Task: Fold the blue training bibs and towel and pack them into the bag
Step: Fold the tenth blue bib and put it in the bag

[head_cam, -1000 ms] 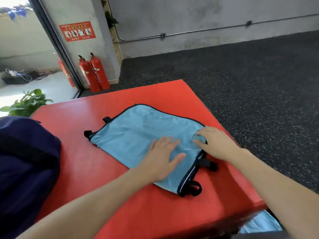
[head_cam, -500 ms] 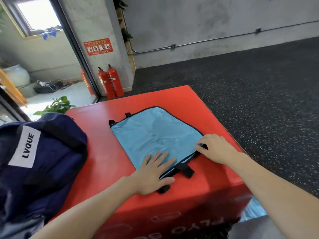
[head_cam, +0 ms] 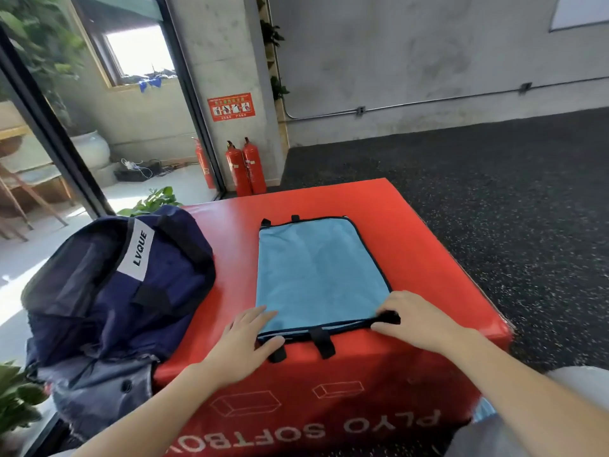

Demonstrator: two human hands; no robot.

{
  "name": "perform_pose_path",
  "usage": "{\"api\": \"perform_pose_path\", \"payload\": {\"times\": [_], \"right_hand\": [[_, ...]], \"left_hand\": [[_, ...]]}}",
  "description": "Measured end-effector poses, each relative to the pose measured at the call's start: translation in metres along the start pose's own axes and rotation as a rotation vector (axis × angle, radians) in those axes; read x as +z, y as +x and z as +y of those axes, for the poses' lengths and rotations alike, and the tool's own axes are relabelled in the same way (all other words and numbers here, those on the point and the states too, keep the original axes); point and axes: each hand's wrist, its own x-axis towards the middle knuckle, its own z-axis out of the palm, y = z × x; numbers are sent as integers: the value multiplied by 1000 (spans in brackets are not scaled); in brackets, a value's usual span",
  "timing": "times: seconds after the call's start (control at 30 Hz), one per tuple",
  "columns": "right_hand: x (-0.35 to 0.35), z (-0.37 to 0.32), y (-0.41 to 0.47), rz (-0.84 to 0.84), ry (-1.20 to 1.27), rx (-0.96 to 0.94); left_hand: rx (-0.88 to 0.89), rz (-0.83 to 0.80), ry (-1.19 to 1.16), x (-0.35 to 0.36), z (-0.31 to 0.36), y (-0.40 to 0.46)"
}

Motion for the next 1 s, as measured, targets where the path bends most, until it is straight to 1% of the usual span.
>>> {"api": "perform_pose_path", "payload": {"times": [0.07, 0.13, 0.23, 0.37, 0.57, 0.7, 0.93, 1.0], "right_hand": [[-1, -3, -7, -15, 19, 2], [-1, -3, -15, -33, 35, 23], [-2, -8, -26, -56, 54, 40], [-2, -15, -37, -47, 75, 68], [3, -15, -46, -38, 28, 59], [5, -16, -47, -18, -13, 61], [8, -18, -52, -3, -41, 41], [8, -19, -55, 6, -51, 23]], "left_hand": [[-51, 86, -86, 6, 7, -10], [-64, 128, -123, 9, 13, -18], [-72, 146, -142, 12, 14, -28], [-50, 167, -149, 14, 16, -40], [21, 163, -65, 11, 27, -54], [83, 206, 24, 11, 25, -53], [166, 314, 61, 16, 23, -53], [188, 320, 71, 17, 22, -52]]}}
